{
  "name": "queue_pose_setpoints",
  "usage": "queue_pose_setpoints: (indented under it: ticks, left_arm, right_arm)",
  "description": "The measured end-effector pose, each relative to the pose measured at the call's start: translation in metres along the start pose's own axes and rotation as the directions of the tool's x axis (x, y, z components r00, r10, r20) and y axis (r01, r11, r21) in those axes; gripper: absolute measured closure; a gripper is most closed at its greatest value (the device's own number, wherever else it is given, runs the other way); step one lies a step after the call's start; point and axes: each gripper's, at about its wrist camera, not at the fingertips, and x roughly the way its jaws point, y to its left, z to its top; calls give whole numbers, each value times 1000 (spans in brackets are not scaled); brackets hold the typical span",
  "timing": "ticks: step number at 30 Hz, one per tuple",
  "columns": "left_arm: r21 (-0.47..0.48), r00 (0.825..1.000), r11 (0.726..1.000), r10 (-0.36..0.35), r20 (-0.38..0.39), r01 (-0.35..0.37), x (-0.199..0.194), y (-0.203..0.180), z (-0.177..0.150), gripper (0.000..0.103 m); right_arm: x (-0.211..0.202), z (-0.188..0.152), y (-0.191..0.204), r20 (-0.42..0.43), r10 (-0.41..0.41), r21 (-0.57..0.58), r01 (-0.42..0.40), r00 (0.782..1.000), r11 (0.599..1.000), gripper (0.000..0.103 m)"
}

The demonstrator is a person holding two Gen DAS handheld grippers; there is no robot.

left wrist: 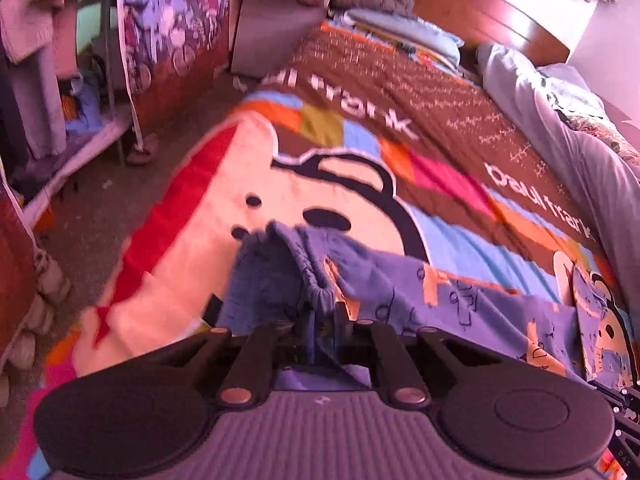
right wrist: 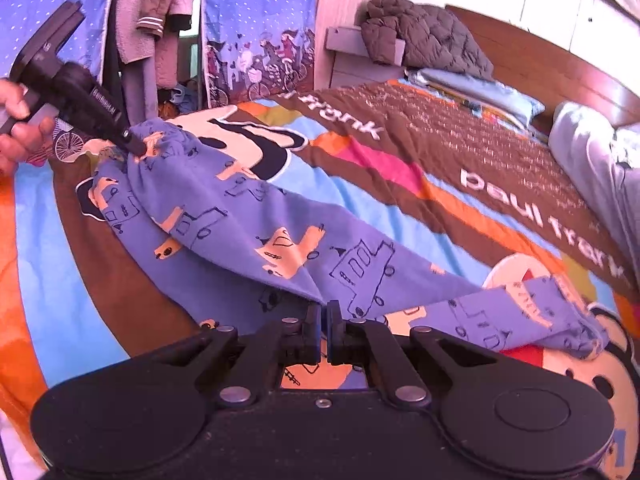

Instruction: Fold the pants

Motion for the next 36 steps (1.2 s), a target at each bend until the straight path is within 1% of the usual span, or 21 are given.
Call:
queue_pose_setpoints:
  ticks: [3,8,10,14,16,17,18,19,20,21,24,27,28,29,30,31,32,33,34,35,36]
  left_arm:
    - [14,1000,1000,16,-12,-15,-15,4,-2,95]
    - [81,994,993,88,-67,-83,1,4,-9,94]
    - [74,992,993,93,-85,-87,6,6,-15,94]
    - [116,993,989,97,-73,-89,1,3,-24,93]
    - [113,992,989,100,-82,-91,-4,2,-26,86]
    - [108,991,989,110,-77,-102,-7,2,-27,73]
    - [105,990,987,127,-69,-119,-13,2,-29,48]
    - [105,989,986,136,-58,-129,-18,2,-32,38]
    - [103,990,986,135,-39,-130,-23,2,-35,31]
    - [96,992,988,123,-26,-120,-26,3,-37,31]
    - [21,995,998,65,-73,-63,-19,7,-38,31]
    - [-111,994,993,24,-109,-36,-1,17,-36,32]
    - [-134,994,990,23,-110,-38,3,20,-37,32]
    - [-151,993,987,32,-113,-48,7,20,-37,38]
    - [-161,993,985,47,-113,-65,10,20,-37,60]
    - [-164,993,984,54,-109,-72,11,20,-37,77]
    - [-167,994,984,42,-106,-59,12,20,-37,98]
    - [-185,995,982,24,-98,-41,12,20,-38,99]
    - [-204,997,978,28,-71,-41,9,20,-39,99]
    - [-206,998,978,27,-60,-39,7,20,-40,99]
    - [-208,998,977,31,-50,-41,4,19,-40,99]
  right_arm:
    - [-10,2,5,17,16,-37,-16,1000,999,102]
    - [-7,-3,12,-23,19,-87,-21,1000,996,102]
    - [0,-7,15,-52,28,-88,-33,998,996,102]
    - [3,-15,27,-65,12,-154,-22,998,988,102]
    - [3,-17,30,-72,9,-176,-21,997,984,102]
    - [3,-17,30,-74,10,-182,-23,997,983,99]
    - [3,-17,29,-76,14,-187,-28,997,982,92]
    - [1,-17,29,-78,21,-187,-36,997,982,87]
    - [-2,-16,28,-76,33,-188,-47,997,981,80]
    - [-5,-16,28,-68,40,-196,-52,997,979,71]
    - [-15,-19,34,-48,38,-266,-49,998,963,59]
    - [-10,-20,41,-63,46,-314,-64,997,947,54]
    - [-8,-21,43,-64,46,-326,-65,997,943,53]
    - [-6,-21,47,-63,47,-337,-66,997,939,52]
    - [-2,-20,49,-63,49,-352,-68,997,933,49]
    - [2,-20,53,-64,48,-369,-68,997,927,48]
    - [6,-20,55,-64,44,-384,-65,997,921,48]
    - [10,-19,57,-58,40,-396,-60,998,917,53]
    - [13,-18,59,-53,36,-402,-55,998,914,62]
    - [17,-17,61,-56,30,-406,-50,998,912,97]
    - [21,-15,64,-58,18,-414,-40,998,909,100]
